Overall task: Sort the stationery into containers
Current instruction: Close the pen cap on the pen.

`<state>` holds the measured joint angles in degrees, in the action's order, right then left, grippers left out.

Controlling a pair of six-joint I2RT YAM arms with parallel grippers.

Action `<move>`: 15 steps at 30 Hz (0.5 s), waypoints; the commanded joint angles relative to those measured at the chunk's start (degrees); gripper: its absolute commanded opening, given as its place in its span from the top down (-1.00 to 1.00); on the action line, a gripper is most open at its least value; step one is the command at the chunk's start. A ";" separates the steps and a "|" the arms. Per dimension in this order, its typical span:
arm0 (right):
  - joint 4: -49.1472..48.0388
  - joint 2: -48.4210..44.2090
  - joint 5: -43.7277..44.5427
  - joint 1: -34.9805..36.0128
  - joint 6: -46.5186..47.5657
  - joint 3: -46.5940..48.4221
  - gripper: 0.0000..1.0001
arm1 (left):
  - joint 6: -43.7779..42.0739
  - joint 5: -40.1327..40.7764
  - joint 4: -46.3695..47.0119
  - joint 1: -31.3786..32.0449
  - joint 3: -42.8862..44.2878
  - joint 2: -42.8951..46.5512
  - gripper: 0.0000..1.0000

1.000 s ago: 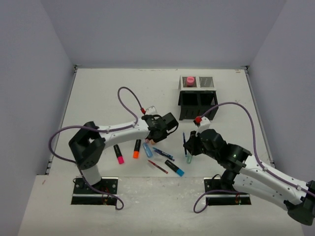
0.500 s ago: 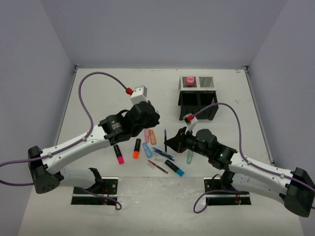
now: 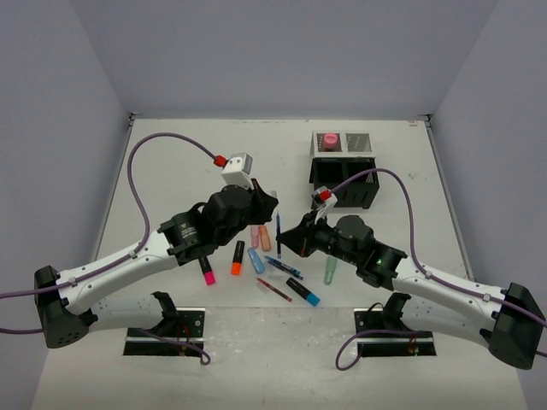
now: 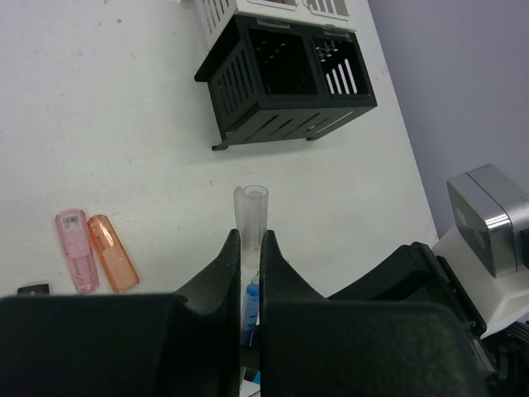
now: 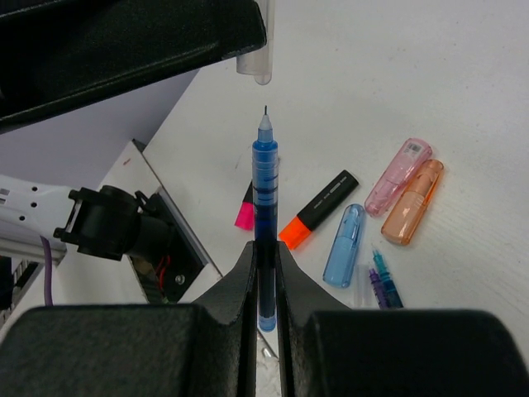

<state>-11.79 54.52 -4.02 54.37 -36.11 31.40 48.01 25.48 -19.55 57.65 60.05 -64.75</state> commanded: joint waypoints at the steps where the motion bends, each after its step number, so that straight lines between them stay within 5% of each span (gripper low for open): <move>1: -1.09 1.29 -0.43 0.36 1.40 3.05 1.00 | -3.32 -1.81 7.13 -0.19 -1.09 0.94 1.00; 15: 1.14 -0.82 3.72 0.37 1.79 2.61 1.00 | -4.90 -3.39 11.19 -0.26 -4.43 0.94 1.00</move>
<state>-10.22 55.37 -2.52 54.37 -35.38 31.90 45.16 22.25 -12.44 57.65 56.59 -64.71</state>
